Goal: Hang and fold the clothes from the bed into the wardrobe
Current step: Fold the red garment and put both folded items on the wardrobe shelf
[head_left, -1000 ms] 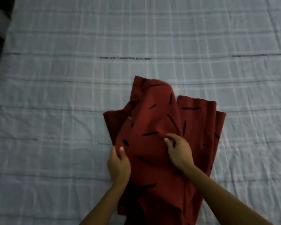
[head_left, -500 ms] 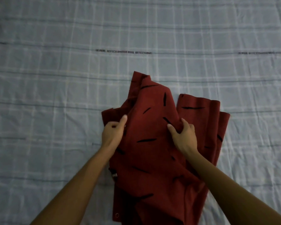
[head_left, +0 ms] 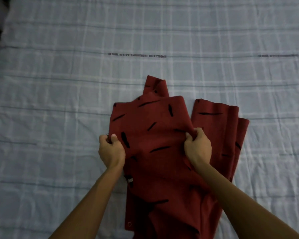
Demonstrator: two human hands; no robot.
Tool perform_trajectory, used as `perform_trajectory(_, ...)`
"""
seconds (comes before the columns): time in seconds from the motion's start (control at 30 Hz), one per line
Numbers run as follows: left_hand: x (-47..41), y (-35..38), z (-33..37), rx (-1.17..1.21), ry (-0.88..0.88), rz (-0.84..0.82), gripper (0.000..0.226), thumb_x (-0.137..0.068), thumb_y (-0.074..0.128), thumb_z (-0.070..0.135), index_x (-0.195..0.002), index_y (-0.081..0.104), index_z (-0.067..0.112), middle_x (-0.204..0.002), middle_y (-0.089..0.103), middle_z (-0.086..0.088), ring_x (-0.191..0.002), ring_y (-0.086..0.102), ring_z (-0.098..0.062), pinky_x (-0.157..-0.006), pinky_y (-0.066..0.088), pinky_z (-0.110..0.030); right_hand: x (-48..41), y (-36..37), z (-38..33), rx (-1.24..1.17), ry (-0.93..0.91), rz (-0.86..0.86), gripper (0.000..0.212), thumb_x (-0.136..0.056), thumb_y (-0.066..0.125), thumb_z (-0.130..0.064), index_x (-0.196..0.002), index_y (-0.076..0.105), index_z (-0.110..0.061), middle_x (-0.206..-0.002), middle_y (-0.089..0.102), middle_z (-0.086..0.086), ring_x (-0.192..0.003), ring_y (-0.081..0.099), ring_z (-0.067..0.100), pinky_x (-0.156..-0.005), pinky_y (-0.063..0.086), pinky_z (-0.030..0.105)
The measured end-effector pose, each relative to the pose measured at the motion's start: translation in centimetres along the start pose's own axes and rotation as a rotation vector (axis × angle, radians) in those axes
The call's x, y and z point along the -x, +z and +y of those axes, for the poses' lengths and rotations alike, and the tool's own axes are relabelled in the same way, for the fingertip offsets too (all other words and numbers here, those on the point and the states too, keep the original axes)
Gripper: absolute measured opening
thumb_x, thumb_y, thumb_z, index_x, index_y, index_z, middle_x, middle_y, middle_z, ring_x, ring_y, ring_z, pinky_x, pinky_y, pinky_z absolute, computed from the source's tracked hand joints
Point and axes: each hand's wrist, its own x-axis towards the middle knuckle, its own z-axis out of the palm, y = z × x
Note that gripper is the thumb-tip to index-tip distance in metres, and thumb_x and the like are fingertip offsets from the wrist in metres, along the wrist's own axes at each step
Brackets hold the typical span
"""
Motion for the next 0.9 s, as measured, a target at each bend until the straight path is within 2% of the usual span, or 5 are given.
perform_trajectory(0.2, -3.5, 2.2, -0.5, 0.128, -0.277, -0.322, 0.076, -0.076, 0.072, 0.048, -0.132, 0.040, 0.007, -0.124, 0.050, -0.004, -0.108, 0.056, -0.023, -0.095, 0.048, -0.038, -1.3, 0.3, -1.2, -0.001, -0.081, -0.145, 0.046, -0.087, 0.062, -0.037, -0.125, 0.047, -0.016, -0.112, 0.061, 0.000, -0.099, 0.059, 0.020, -0.084, 0.049, 0.035)
perform_trajectory(0.4, -2.9, 2.6, 3.0, -0.057, 0.285, -0.413, 0.027, -0.085, 0.068, 0.021, -0.110, 0.067, 0.013, -0.098, 0.069, -0.001, -0.088, 0.065, -0.017, -0.082, 0.051, -0.027, -4.6, 1.1, -3.2, -0.003, 0.077, -0.235, 0.020, -0.079, 0.070, -0.032, -0.093, 0.062, -0.020, -0.090, 0.069, 0.000, -0.081, 0.065, 0.020, -0.077, 0.053, 0.034)
perform_trajectory(0.5, -1.1, 3.0, 5.4, 0.082, 0.499, -0.458, 0.028, -0.090, 0.063, 0.018, -0.118, 0.064, 0.016, -0.098, 0.066, 0.010, -0.082, 0.063, 0.001, -0.077, 0.047, -0.010, -5.0, -0.1, -2.7, -0.057, 0.106, -0.027, 0.010, -0.083, 0.065, -0.028, -0.082, 0.060, -0.020, -0.080, 0.067, -0.002, -0.079, 0.064, 0.022, -0.078, 0.053, 0.041)
perform_trajectory(0.7, -0.9, 6.6, 10.5, 0.178, 0.614, -0.489, 0.026, -0.093, 0.059, 0.021, -0.117, 0.063, 0.013, -0.100, 0.066, 0.009, -0.080, 0.061, 0.003, -0.080, 0.047, -0.011, -5.7, -2.5, -2.3, -0.281, 0.160, 0.304, 0.015, -0.085, 0.064, -0.026, -0.088, 0.053, -0.017, -0.076, 0.059, -0.010, -0.079, 0.060, 0.016, -0.082, 0.049, 0.040)
perform_trajectory(0.9, -5.1, 11.3, 10.0, 0.113, 0.425, -0.382, 0.025, -0.092, 0.060, 0.020, -0.115, 0.063, 0.011, -0.106, 0.068, -0.004, -0.096, 0.063, -0.016, -0.089, 0.049, -0.028, -7.4, -1.5, -2.8, -0.420, 0.072, 0.274, 0.034, -0.084, 0.068, -0.025, -0.112, 0.049, -0.023, -0.098, 0.061, -0.008, -0.093, 0.061, 0.011, -0.081, 0.045, 0.026)
